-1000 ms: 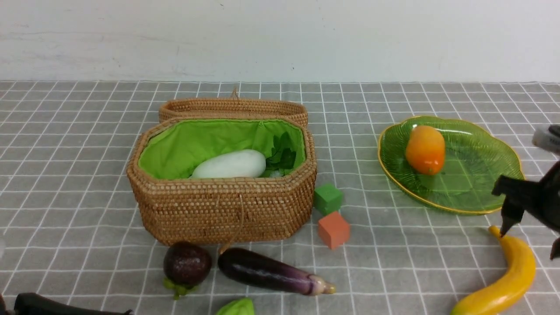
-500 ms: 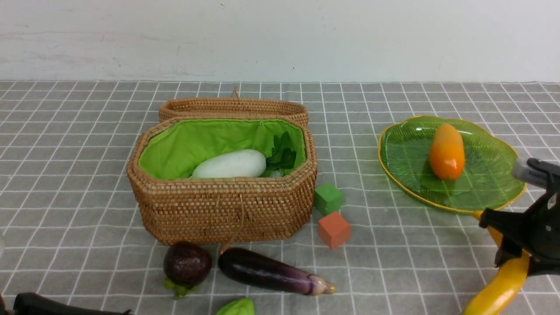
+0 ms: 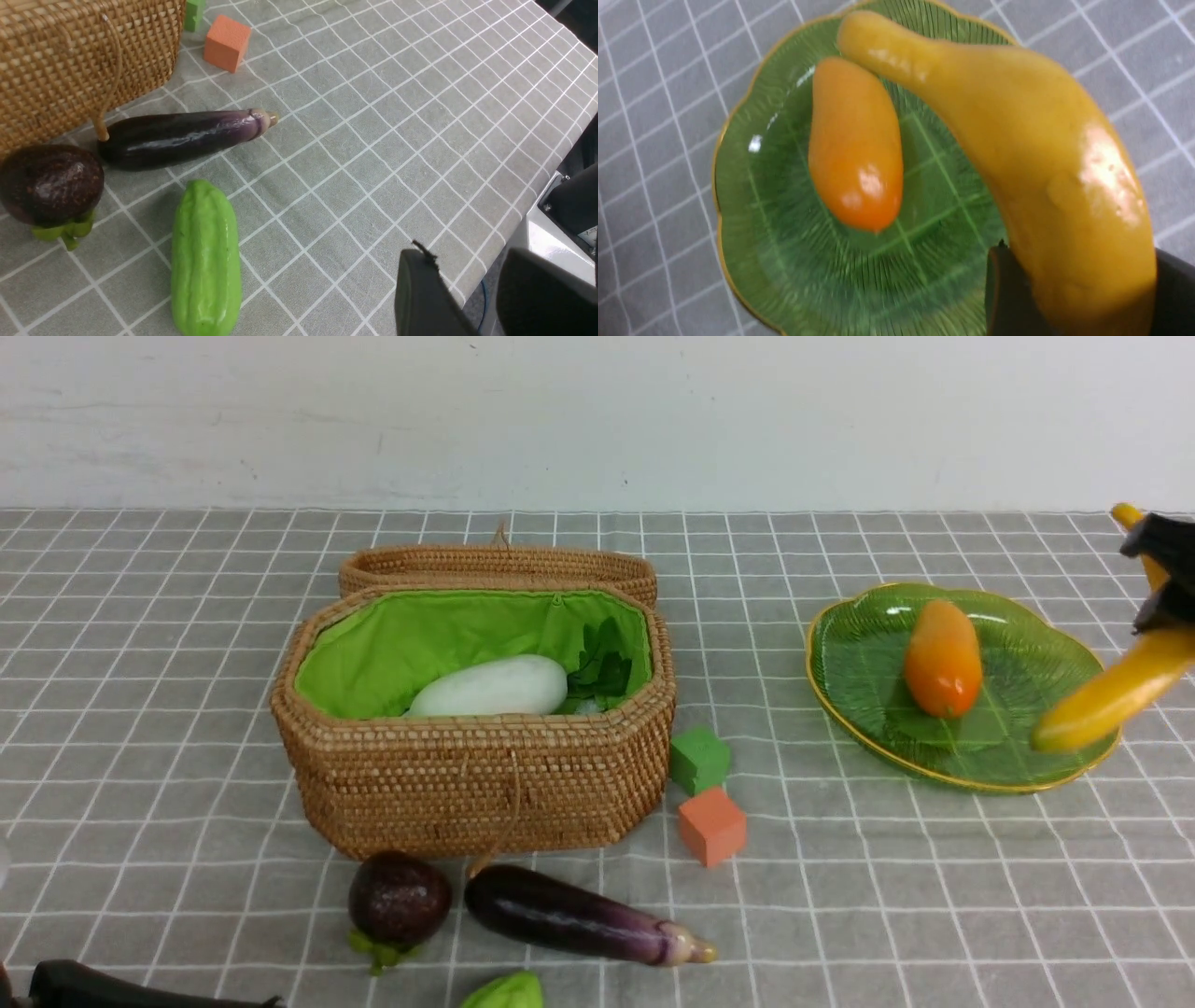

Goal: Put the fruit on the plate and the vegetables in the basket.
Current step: Use the right arm to grab a banana and put it into the right plate, then grab a mangosteen with your left arm and put it on the plate on the right

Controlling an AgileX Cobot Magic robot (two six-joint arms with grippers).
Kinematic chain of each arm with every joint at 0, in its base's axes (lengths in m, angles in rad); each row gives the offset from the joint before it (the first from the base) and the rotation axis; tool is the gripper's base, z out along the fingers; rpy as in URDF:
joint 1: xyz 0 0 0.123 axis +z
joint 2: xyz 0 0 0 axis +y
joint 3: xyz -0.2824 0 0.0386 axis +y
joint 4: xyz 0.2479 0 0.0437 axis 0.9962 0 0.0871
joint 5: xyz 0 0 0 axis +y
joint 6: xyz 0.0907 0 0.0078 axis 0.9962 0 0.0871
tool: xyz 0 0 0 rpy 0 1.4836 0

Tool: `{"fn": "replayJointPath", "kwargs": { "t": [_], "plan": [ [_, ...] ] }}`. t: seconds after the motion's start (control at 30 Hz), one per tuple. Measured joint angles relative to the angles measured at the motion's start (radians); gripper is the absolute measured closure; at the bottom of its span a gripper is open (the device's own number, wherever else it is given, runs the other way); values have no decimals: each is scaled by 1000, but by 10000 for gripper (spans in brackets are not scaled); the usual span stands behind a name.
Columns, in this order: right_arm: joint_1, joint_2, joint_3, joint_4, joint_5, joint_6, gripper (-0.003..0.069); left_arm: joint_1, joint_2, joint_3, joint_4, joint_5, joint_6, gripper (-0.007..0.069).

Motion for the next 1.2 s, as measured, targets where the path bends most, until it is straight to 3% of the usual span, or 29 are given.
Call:
{"fn": "replayJointPath", "kwargs": {
  "t": [0.3, 0.4, 0.43, 0.47, 0.5, 0.53, 0.6, 0.73, 0.87, 1.0, 1.2],
  "plan": [
    [0, 311, -215, 48, 3, -13, 342, 0, 0, 0, 114, -63, 1, 369],
    [0, 358, -246, 48, 12, -24, 269, 0, 0, 0, 142, -99, -30, 328],
    [0, 364, -250, 53, 26, -26, 179, 0, 0, 0, 155, -121, -59, 284],
    [0, 364, -250, 54, 30, -26, 167, 0, 0, 0, 157, -121, -63, 278],
    [0, 363, -251, 56, 43, -26, 78, 0, 0, 0, 179, -133, -98, 223],
    [0, 359, -251, 56, 57, -26, 34, 0, 0, 0, 200, -140, -123, 182],
    [0, 347, -251, 54, 80, -30, -6, 0, 0, 0, 245, -157, -173, 101],
    [-2, 281, -251, 46, 165, -69, -8, 0, 14, 0, 353, -172, -326, -27],
    [38, 130, -237, 48, 224, -149, 50, 0, 93, 0, 475, -161, -541, -41],
    [190, -96, -168, 79, 228, -280, 97, 0, 262, -1, 588, -174, -624, -38],
    [452, -365, -42, 147, 257, -385, 104, 0, 579, -62, 625, -227, -612, -34]
  ]
}}
